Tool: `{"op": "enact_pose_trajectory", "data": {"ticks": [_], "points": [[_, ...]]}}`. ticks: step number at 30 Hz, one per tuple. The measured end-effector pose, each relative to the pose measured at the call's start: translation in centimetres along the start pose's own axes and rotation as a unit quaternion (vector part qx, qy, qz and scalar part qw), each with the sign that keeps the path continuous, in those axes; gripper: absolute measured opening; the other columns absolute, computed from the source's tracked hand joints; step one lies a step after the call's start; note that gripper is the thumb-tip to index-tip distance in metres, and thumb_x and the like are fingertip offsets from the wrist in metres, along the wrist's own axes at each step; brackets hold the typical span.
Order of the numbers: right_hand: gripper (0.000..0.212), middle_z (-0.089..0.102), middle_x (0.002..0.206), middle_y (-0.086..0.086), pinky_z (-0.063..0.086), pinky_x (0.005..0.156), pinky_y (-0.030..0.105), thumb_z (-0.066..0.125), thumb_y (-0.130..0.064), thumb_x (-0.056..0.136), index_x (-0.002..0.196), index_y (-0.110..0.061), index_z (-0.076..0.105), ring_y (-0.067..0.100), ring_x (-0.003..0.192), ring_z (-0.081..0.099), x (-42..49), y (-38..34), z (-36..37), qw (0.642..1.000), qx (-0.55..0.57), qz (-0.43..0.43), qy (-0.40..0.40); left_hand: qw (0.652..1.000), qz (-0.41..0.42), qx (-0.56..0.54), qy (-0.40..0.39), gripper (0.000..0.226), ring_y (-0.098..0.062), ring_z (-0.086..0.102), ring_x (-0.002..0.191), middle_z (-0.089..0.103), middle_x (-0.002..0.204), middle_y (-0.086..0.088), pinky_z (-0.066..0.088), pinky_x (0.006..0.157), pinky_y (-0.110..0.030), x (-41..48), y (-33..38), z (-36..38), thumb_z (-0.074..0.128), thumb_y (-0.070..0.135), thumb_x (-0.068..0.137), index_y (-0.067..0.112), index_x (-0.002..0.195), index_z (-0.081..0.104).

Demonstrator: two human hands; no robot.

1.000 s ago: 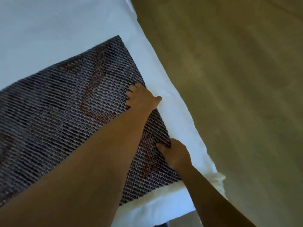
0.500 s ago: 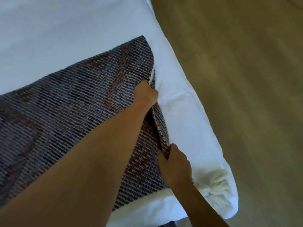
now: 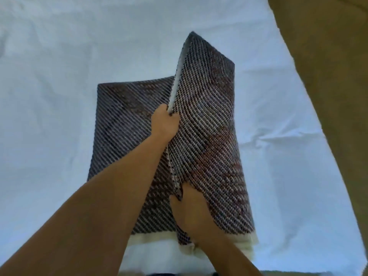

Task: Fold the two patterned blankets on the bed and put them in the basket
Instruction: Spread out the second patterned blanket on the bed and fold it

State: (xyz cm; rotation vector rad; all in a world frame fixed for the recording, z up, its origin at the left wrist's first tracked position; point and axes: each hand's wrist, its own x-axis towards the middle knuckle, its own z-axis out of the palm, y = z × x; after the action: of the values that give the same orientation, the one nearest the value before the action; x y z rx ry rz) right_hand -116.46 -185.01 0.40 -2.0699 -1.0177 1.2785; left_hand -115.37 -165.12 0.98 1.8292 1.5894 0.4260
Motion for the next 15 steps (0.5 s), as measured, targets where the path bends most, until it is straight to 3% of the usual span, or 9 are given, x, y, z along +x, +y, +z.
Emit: {"op": "enact_pose_trajectory", "data": {"ticks": [2,5,7,9,11,15], "points": [[0.017,0.046,0.075,-0.005,0.031,0.061,0.012,0.052,-0.027,0.091,0.08,-0.019,0.042,0.004,0.06,0.041,0.0,-2.6,5.0,1.0,-0.002,-0.011,0.002,0.999,-0.023,-0.019,0.035,0.033,-0.011,0.027,0.054,0.031,0.064,0.002,0.02,0.046,-0.025,0.0,-4.5,-4.0,0.048,0.009,0.088,0.018,0.064,0.028],[0.013,0.054,0.09,0.001,0.039,0.079,0.018,0.053,-0.03,0.09,0.087,-0.02,0.046,0.014,0.082,0.052,0.2,-6.2,12.0,1.0,0.002,-0.005,-0.009,0.995,-0.066,-0.051,0.062,0.004,-0.018,0.042,0.07,0.046,0.077,-0.002,0.03,0.06,-0.028,0.3,-10.9,-9.0,0.047,0.01,0.086,0.008,0.083,0.047],[0.022,0.06,0.106,0.007,0.039,0.086,0.021,0.051,-0.031,0.091,0.105,-0.013,0.051,0.02,0.098,0.057,0.5,-8.1,16.1,0.999,-0.028,0.0,-0.045,0.992,-0.097,-0.058,0.062,0.016,-0.02,0.045,0.079,0.049,0.088,-0.004,0.034,0.069,-0.028,0.4,-14.9,-11.2,0.046,0.011,0.086,0.005,0.099,0.053],[0.036,0.058,0.118,0.014,0.043,0.093,0.029,0.046,-0.031,0.094,0.12,-0.007,0.046,0.027,0.108,0.056,0.7,-9.2,19.4,0.994,-0.072,0.012,-0.081,0.989,-0.113,-0.073,0.058,0.02,-0.02,0.046,0.08,0.051,0.089,-0.005,0.036,0.07,-0.028,0.3,-18.3,-12.5,0.044,0.009,0.085,0.004,0.103,0.054],[0.035,0.058,0.115,0.017,0.047,0.091,0.033,0.044,-0.03,0.095,0.12,-0.005,0.046,0.029,0.106,0.058,0.9,-9.7,21.6,0.989,-0.122,0.015,-0.079,0.984,-0.133,-0.101,0.061,0.02,-0.02,0.049,0.08,0.054,0.09,-0.004,0.036,0.069,-0.027,0.2,-20.6,-13.1,0.043,0.007,0.085,0.007,0.102,0.055],[0.023,0.062,0.11,0.014,0.046,0.087,0.03,0.049,-0.024,0.094,0.11,-0.007,0.049,0.028,0.104,0.06,1.1,-9.6,23.1,0.993,-0.105,0.024,-0.047,0.978,-0.15,-0.133,0.063,0.019,-0.018,0.05,0.081,0.058,0.096,-0.004,0.036,0.071,-0.025,0.5,-22.9,-13.4,0.048,0.014,0.088,0.009,0.104,0.057]]}}
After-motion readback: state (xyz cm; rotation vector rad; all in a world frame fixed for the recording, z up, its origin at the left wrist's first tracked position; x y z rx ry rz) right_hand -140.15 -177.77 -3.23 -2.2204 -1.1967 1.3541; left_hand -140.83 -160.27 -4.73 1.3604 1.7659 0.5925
